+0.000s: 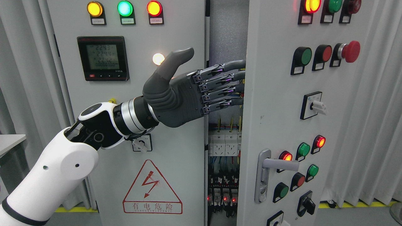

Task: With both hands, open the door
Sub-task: 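Insert left hand fingers behind the edge of the handled button door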

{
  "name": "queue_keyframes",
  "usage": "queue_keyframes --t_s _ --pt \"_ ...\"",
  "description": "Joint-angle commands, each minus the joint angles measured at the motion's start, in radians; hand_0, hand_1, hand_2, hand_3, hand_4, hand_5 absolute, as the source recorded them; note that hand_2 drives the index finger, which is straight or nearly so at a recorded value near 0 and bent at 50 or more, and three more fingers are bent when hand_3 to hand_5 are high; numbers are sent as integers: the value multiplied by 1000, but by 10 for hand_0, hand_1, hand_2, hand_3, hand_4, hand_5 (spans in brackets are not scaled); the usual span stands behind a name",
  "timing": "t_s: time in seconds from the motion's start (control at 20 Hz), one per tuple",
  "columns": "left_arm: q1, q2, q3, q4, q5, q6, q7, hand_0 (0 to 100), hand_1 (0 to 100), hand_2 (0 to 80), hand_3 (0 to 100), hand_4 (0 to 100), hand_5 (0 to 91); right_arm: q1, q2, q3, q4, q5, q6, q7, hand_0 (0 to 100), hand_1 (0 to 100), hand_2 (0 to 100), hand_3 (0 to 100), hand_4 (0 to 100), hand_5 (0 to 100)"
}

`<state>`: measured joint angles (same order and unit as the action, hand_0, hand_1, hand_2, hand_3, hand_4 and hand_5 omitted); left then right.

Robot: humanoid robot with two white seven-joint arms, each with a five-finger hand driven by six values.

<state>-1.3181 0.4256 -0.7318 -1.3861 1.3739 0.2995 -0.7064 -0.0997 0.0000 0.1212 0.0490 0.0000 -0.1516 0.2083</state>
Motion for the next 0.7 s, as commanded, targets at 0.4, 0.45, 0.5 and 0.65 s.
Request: queue_keyframes --t_s 0.4,0.45,0.5,0.65 --pt "-134 -27 -247 67 88 -20 -5 296 0 28 28 36 0 0 -2 0 0 -28 0 0 218 0 0 0 0 0" --pt "-147 -33 -259 71 103 -20 -5 296 0 28 28 36 0 0 -2 0 0 -28 0 0 218 0 0 0 0 0" --pt "-160 -34 -270 79 129 -20 -5 296 0 28 28 36 0 0 -2 0 0 -28 0 0 218 0 0 0 0 0" --pt "-182 -48 -276 78 159 -20 -5 296 0 27 28 36 0 0 -2 0 0 -28 0 0 218 0 0 0 0 0"
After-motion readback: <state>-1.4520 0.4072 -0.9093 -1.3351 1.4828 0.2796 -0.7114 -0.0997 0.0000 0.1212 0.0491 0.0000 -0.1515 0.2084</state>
